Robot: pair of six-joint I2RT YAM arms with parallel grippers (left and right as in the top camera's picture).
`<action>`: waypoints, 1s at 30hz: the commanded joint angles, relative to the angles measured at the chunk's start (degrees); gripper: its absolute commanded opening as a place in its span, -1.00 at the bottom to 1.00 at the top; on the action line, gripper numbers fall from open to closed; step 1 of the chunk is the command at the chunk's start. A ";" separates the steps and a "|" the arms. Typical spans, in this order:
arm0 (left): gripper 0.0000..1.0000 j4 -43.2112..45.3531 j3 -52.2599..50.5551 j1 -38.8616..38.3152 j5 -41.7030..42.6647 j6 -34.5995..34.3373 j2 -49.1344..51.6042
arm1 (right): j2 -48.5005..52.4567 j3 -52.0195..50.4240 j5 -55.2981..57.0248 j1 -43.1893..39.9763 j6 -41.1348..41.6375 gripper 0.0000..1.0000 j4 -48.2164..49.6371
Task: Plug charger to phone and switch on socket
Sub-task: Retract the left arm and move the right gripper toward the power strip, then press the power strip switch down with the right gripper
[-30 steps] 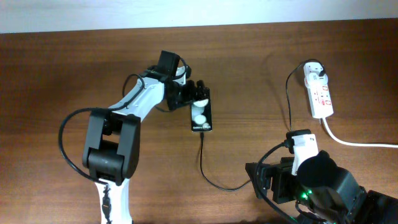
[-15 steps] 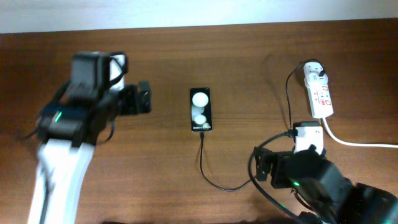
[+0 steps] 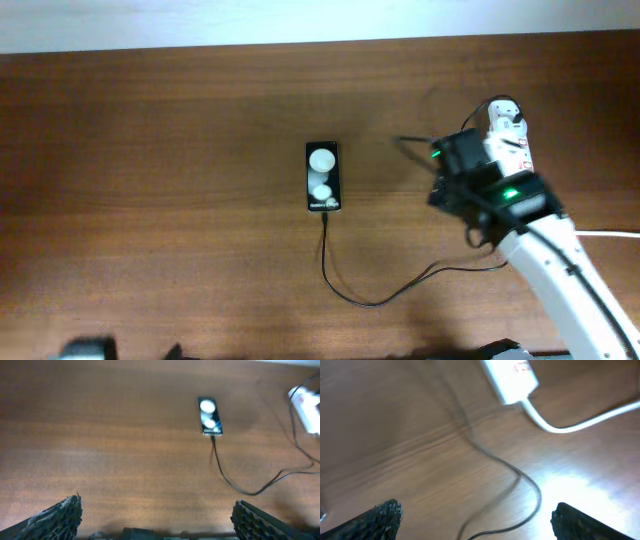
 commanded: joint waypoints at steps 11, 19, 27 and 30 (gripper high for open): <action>0.98 -0.04 0.07 0.09 0.28 0.48 -23.15 | 11.10 26.03 -14.47 -32.85 -2.27 -0.72 -0.22; 0.98 0.00 0.13 0.09 0.28 0.48 -27.08 | 38.49 33.07 -14.56 -33.22 -1.55 -0.92 6.51; 0.98 0.00 0.13 0.09 1.33 0.50 -27.08 | 48.70 33.07 -23.19 -35.82 0.13 -0.92 14.05; 0.98 -0.02 0.13 0.09 1.33 0.50 -27.08 | 50.95 33.07 -23.45 -35.78 0.17 -0.92 15.34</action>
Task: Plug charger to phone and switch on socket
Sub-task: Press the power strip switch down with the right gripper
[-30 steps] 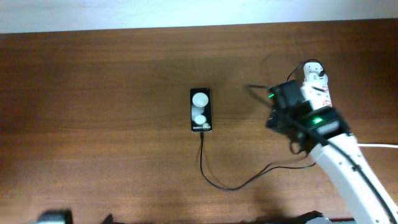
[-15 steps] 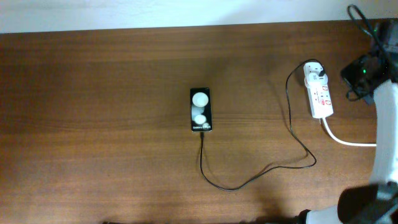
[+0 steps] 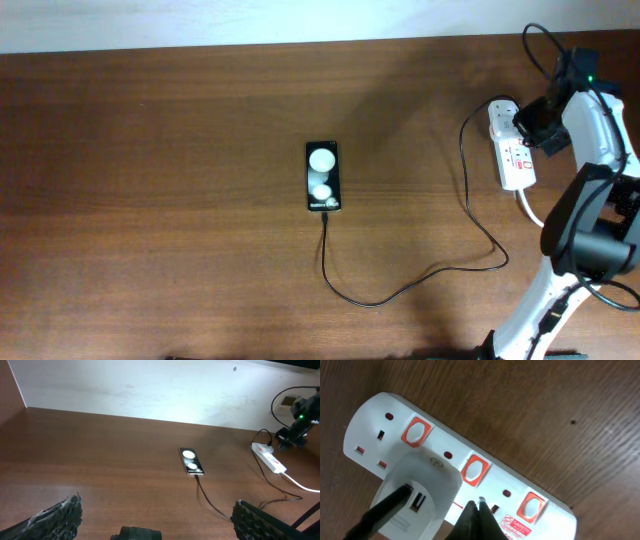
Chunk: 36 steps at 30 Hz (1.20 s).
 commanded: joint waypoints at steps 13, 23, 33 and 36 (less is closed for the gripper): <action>0.98 0.11 0.11 0.09 0.61 0.50 -0.63 | 8.50 1.25 -2.58 0.11 0.74 -0.92 3.06; 0.98 0.09 0.11 0.09 0.61 0.50 -0.63 | 9.25 8.00 -3.82 -1.95 -5.18 -0.92 -4.74; 0.98 0.09 0.11 0.09 0.61 0.50 -0.63 | 9.51 13.14 -2.75 -2.23 -4.98 -0.92 -7.26; 0.98 0.09 0.11 0.09 0.61 0.50 -0.63 | 11.26 12.79 -2.84 -1.22 -4.98 -0.92 -7.43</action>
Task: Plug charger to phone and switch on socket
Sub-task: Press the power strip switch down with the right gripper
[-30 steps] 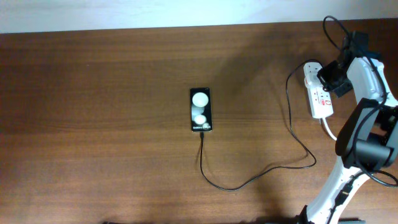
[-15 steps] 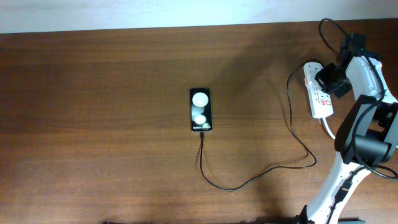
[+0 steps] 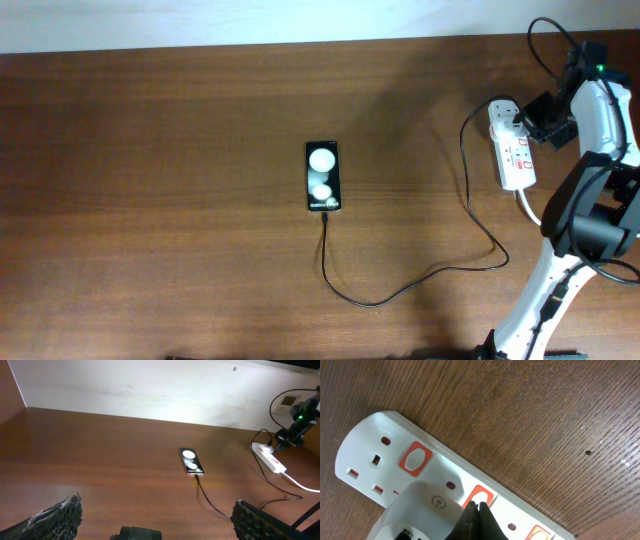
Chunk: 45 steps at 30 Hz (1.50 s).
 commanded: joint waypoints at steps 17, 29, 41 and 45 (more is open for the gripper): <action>0.99 0.11 0.11 0.09 0.61 0.50 -0.63 | 3.45 -3.82 -6.27 6.01 -1.97 -0.92 -1.42; 0.99 0.11 0.11 0.09 0.61 0.50 -0.63 | -10.14 -3.52 2.32 -0.17 -1.90 -0.92 -6.34; 0.98 0.11 0.11 0.09 0.61 0.50 -0.63 | -11.56 -3.43 -1.44 -2.23 -4.50 -0.92 -12.76; 0.98 0.09 0.11 0.09 0.61 0.50 -0.63 | -21.46 -3.43 -1.42 2.54 -5.64 -0.92 -16.46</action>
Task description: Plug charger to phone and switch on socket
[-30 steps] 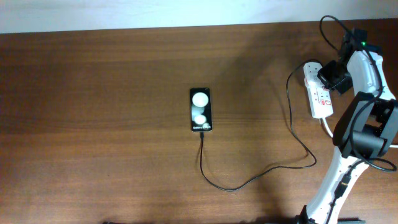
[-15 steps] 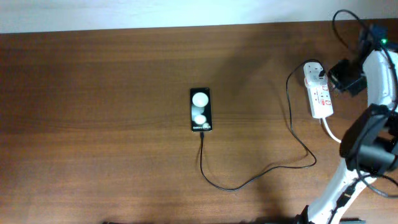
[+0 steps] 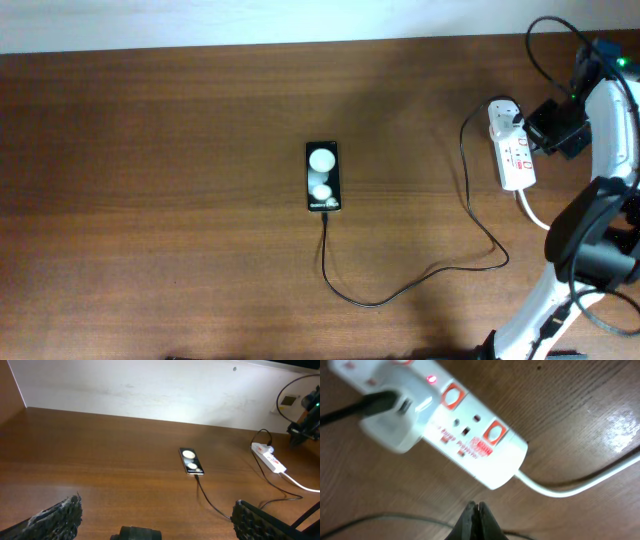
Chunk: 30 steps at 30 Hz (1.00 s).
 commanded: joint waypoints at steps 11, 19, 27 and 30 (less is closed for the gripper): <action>0.98 -0.02 0.11 1.64 0.57 0.50 -0.63 | -44.33 0.04 0.00 11.82 -2.14 -0.92 -13.51; 0.98 -0.02 0.11 6.56 0.57 0.50 -0.66 | -63.65 0.04 -4.17 11.82 -1.46 -0.92 9.22; 0.98 2.05 -1.14 6.56 0.61 0.50 -0.66 | -64.57 0.04 -14.01 11.80 0.96 -0.92 31.69; 0.98 12.35 -7.06 6.56 0.61 0.50 -0.66 | -66.45 -0.09 -13.99 11.82 -2.16 -0.92 26.03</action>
